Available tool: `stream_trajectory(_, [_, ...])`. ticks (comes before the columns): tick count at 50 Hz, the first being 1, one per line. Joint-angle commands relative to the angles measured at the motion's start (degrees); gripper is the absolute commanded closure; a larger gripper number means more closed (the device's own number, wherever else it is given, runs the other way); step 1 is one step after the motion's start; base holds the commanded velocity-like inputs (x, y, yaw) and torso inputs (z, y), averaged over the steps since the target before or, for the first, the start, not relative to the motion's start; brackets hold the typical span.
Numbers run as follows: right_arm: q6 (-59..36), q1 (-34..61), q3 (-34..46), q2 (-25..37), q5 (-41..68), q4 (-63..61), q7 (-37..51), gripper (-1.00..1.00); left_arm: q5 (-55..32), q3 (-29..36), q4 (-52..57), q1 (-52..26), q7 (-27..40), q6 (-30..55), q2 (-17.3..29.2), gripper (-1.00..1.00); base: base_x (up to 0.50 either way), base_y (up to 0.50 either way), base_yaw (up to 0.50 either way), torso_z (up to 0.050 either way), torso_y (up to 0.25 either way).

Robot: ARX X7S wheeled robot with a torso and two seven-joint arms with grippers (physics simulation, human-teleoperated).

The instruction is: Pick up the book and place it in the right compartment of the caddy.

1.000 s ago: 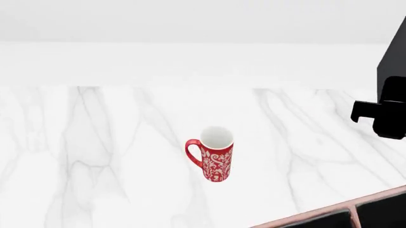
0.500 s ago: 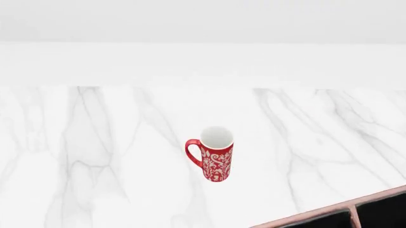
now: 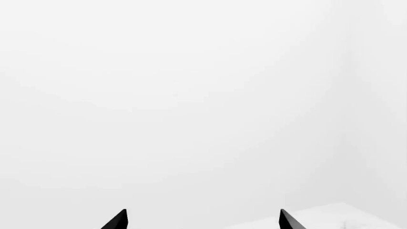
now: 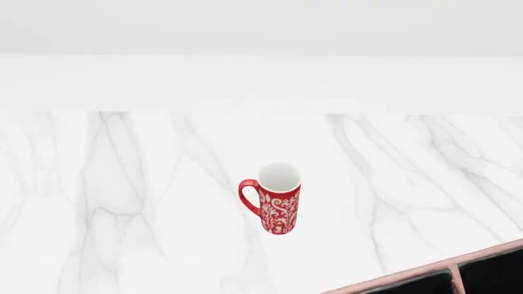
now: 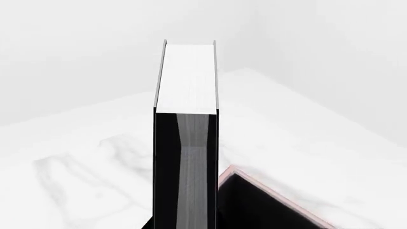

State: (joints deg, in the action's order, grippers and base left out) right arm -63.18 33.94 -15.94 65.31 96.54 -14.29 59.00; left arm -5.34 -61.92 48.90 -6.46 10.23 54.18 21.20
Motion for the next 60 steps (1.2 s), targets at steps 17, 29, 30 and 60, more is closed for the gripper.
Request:
stream_trajectory(17, [0.35, -6.66, -8.4, 0.89, -5.26, 2.28, 0.01, 1.0, 0.15, 0.46, -0.01, 0.41, 0.22, -0.52, -0.41, -1.0, 0.0, 0.0, 0.0, 0.001, 0.001])
stream_trajectory(29, [0.06, -8.97, -9.97, 1.05, -6.66, 2.82, -0.22, 1.0, 0.24, 0.64, -0.29, 0.59, 0.33, -0.99, -0.65, -1.0, 0.0, 0.0, 0.0, 0.0, 0.001])
stream_trajectory(30, [0.09, -9.08, -10.15, 1.09, -6.78, 2.85, -0.22, 1.0, 0.25, 0.65, -0.27, 0.61, 0.33, -1.0, -0.67, -1.0, 0.0, 0.0, 0.0, 0.0, 0.0])
stream_trajectory(60, [0.32, -9.11, -7.15, 0.62, -7.83, 4.1, -3.01, 1.0, 0.3, 1.41, -0.15, 0.59, 0.66, -0.93, -0.62, -1.0, 0.0, 0.0, 0.0, 0.0, 0.001])
